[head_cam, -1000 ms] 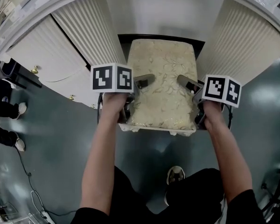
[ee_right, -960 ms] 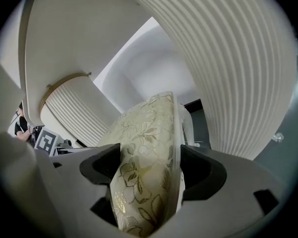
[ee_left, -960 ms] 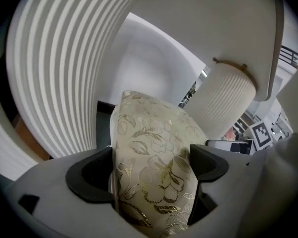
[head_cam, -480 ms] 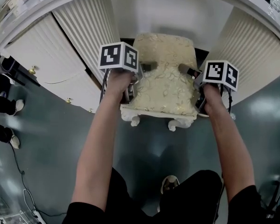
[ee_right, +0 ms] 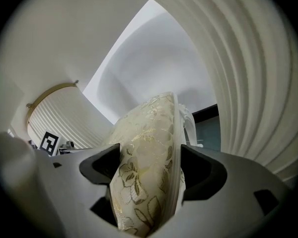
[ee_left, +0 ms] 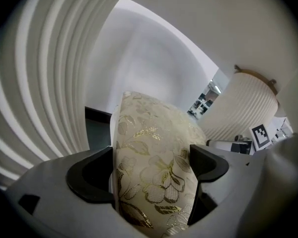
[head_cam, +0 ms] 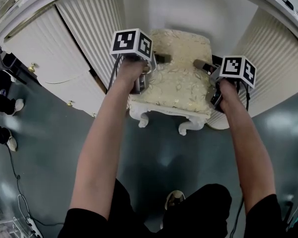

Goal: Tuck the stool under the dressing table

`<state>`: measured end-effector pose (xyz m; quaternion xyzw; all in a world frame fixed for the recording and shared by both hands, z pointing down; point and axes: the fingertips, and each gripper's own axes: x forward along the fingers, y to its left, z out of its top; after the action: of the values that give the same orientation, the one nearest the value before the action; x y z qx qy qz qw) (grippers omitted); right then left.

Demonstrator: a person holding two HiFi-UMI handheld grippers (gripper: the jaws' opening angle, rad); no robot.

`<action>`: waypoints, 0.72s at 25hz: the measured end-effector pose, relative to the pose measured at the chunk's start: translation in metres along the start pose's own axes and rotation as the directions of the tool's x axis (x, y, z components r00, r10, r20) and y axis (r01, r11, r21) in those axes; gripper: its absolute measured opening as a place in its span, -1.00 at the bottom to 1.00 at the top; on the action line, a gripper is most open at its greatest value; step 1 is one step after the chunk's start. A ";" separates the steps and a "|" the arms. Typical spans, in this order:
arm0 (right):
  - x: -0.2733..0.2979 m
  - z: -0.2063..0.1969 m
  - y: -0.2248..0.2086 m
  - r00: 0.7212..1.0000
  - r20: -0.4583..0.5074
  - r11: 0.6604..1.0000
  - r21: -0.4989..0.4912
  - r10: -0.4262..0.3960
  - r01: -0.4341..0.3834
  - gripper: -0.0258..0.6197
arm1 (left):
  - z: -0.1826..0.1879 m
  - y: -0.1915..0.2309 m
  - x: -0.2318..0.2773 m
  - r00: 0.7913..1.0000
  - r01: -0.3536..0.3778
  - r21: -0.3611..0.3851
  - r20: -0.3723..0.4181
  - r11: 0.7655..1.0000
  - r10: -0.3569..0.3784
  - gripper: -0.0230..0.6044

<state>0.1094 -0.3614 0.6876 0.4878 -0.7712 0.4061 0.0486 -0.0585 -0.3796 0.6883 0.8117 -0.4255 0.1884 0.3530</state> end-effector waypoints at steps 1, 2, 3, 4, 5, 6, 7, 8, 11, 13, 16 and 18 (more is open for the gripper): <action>0.000 0.000 0.000 1.000 0.002 1.000 0.002 0.001 -0.001 0.11 | 0.000 0.000 0.001 1.000 0.000 0.001 -0.001 1.000 0.000 0.61; 0.001 0.000 -0.001 1.000 0.004 1.000 0.004 0.003 -0.003 0.11 | 0.000 0.000 0.001 1.000 0.000 0.002 -0.003 1.000 0.000 0.61; 0.001 0.000 -0.002 1.000 0.006 1.000 0.007 0.005 -0.005 0.11 | 0.001 0.001 0.002 1.000 0.000 0.003 -0.005 1.000 0.000 0.61; 0.002 0.000 -0.002 1.000 0.008 1.000 0.010 0.006 -0.006 0.11 | 0.001 0.001 0.003 1.000 0.000 0.002 -0.007 1.000 0.000 0.61; 0.002 0.000 -0.003 1.000 0.009 1.000 0.013 0.008 -0.008 0.11 | 0.001 0.001 0.004 1.000 0.000 0.001 -0.009 1.000 0.000 0.61; 0.003 0.000 -0.003 1.000 0.010 1.000 0.018 0.010 -0.010 0.11 | 0.001 0.002 0.005 1.000 0.000 0.000 -0.009 1.000 0.000 0.61; 0.003 0.000 -0.004 1.000 0.014 1.000 0.025 0.015 -0.015 0.11 | 0.001 0.002 0.005 1.000 0.001 -0.001 -0.007 1.000 -0.001 0.61; 0.002 0.001 -0.003 0.999 0.024 0.999 0.033 0.022 -0.023 0.11 | 0.003 0.002 0.004 1.000 0.000 -0.003 0.001 1.000 0.000 0.61; -0.011 0.004 -0.006 0.995 0.095 0.998 0.048 0.032 -0.036 0.11 | 0.008 0.001 -0.002 0.998 -0.016 0.007 0.059 1.000 0.016 0.61; -0.023 0.001 -0.007 0.990 0.135 1.000 0.002 0.030 -0.030 0.11 | 0.012 0.000 -0.011 0.992 -0.051 0.044 0.114 0.998 0.045 0.38; -0.039 -0.006 0.006 0.983 0.177 0.994 -0.108 0.053 -0.034 0.11 | 0.013 -0.001 -0.029 0.978 -0.083 0.076 0.195 0.994 0.066 0.17; -0.050 -0.009 0.018 0.973 0.216 0.988 -0.143 0.083 -0.053 0.10 | 0.008 -0.003 -0.041 0.965 -0.091 0.093 0.252 0.991 0.065 -0.01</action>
<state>0.1183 -0.3164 0.6593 0.4987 -0.8140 0.2973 -0.0185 -0.0795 -0.3615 0.6570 0.8287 -0.4878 0.1208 0.2465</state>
